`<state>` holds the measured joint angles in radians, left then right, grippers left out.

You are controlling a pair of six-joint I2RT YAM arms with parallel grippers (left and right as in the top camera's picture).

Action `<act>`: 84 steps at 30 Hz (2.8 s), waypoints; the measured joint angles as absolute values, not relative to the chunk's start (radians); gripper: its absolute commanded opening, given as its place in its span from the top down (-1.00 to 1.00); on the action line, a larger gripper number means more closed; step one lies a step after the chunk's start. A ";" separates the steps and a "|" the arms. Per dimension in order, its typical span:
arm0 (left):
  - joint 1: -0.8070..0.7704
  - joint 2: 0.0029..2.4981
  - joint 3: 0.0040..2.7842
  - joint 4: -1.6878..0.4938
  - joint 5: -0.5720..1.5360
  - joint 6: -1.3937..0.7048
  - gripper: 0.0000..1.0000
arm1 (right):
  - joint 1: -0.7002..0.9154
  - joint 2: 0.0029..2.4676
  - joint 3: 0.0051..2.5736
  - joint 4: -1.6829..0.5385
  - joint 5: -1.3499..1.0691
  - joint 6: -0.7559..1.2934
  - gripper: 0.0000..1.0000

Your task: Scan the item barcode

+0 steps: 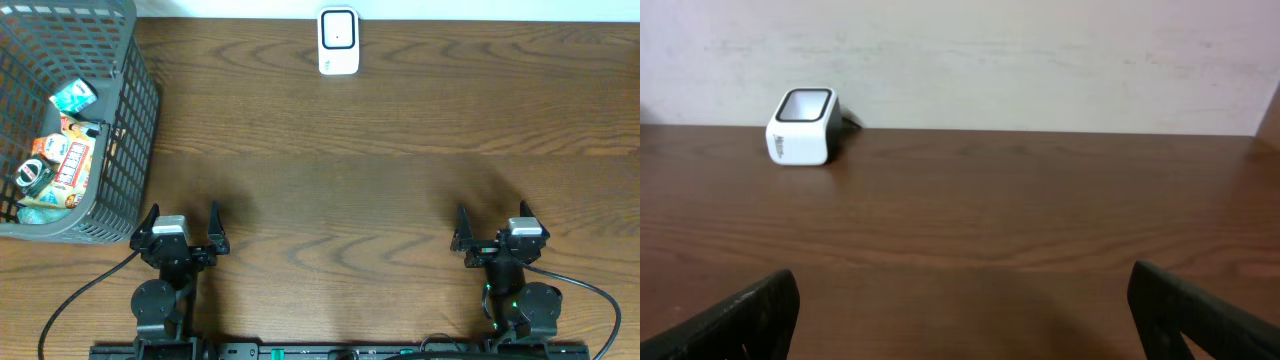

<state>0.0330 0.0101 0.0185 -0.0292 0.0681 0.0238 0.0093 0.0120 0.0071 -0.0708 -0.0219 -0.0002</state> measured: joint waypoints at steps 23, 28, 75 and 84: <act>0.033 0.010 0.019 -0.029 0.068 0.024 -0.95 | 0.009 0.015 0.007 -0.071 -0.022 0.000 -0.99; 0.033 0.010 0.019 -0.029 0.068 0.024 -0.96 | 0.009 0.015 0.007 -0.071 -0.022 0.000 -0.99; 0.033 0.016 0.006 0.142 0.372 -0.188 -0.95 | 0.009 0.016 0.007 -0.071 -0.022 0.000 -0.99; 0.033 0.016 0.020 0.754 0.506 -0.350 -0.95 | 0.009 0.018 0.007 -0.071 -0.022 0.000 -0.99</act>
<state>0.0330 0.0162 0.0196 0.7544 0.5056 -0.3500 0.0093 0.0181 0.0071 -0.0708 -0.0219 -0.0002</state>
